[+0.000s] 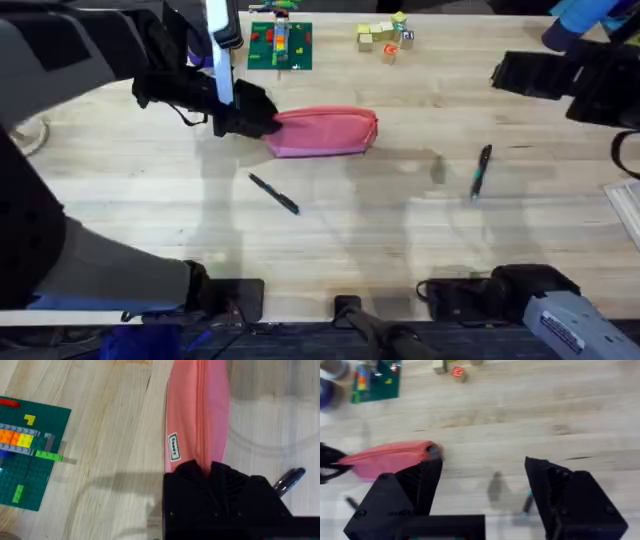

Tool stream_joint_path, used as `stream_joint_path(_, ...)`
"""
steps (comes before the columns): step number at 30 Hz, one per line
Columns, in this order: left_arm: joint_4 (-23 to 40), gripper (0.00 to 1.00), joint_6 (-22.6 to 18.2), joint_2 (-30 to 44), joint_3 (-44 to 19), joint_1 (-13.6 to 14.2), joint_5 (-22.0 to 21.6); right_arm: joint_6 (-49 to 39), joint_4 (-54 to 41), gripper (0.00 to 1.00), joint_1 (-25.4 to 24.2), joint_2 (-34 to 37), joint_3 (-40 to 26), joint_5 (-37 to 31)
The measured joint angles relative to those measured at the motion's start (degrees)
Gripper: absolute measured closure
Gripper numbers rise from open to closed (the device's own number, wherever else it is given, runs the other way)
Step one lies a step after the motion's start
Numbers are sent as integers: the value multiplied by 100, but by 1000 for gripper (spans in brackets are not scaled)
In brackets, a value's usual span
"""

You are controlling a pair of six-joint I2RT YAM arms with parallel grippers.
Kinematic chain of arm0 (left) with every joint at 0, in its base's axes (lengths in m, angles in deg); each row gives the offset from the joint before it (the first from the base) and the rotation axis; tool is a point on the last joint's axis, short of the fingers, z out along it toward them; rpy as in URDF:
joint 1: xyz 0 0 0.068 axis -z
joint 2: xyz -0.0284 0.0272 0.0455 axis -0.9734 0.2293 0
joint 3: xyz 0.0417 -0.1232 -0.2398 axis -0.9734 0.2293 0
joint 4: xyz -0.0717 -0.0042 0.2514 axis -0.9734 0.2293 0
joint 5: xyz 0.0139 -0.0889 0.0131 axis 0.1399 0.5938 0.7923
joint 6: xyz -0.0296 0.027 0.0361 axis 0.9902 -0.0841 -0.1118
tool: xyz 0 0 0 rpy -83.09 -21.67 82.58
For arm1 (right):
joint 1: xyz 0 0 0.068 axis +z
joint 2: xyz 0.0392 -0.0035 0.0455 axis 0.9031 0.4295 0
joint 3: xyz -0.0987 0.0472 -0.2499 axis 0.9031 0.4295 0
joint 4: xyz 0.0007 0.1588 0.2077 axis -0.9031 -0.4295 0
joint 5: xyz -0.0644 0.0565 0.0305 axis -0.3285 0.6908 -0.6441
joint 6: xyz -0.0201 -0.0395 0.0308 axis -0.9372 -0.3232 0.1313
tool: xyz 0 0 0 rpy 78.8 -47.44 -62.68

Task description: Unzip the bag, pick up the pens from the table one at a time and place them inside, then zip the bag closed.

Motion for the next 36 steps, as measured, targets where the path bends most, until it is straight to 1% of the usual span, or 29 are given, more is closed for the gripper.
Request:
stream_joint_path(6, -3, 958, 2, 2, 0, 0, -1, 64, -2, 5, 55, 0, 0, 646)
stream_joint_path(15, -3, 958, 2, 0, 0, 0, -1, 160, -2, 5, 445, 0, 0, 1385)
stream_joint_path(21, -3, 958, 2, 0, 0, 0, -1, 466, -2, 5, 678, 0, 0, 1535)
stream_joint_path(24, -5, 958, 0, 0, 0, 0, -1, 585, 7, 5, 687, 0, 0, 1555)
stream_joint_path(29, -7, 958, -1, 0, 0, 0, -1, 1120, -13, 5, 729, 36, 0, 1577)
stream_joint_path(36, -7, 958, 2, 0, 0, 0, -1, 1382, -46, 5, 1134, 440, 0, 1595)
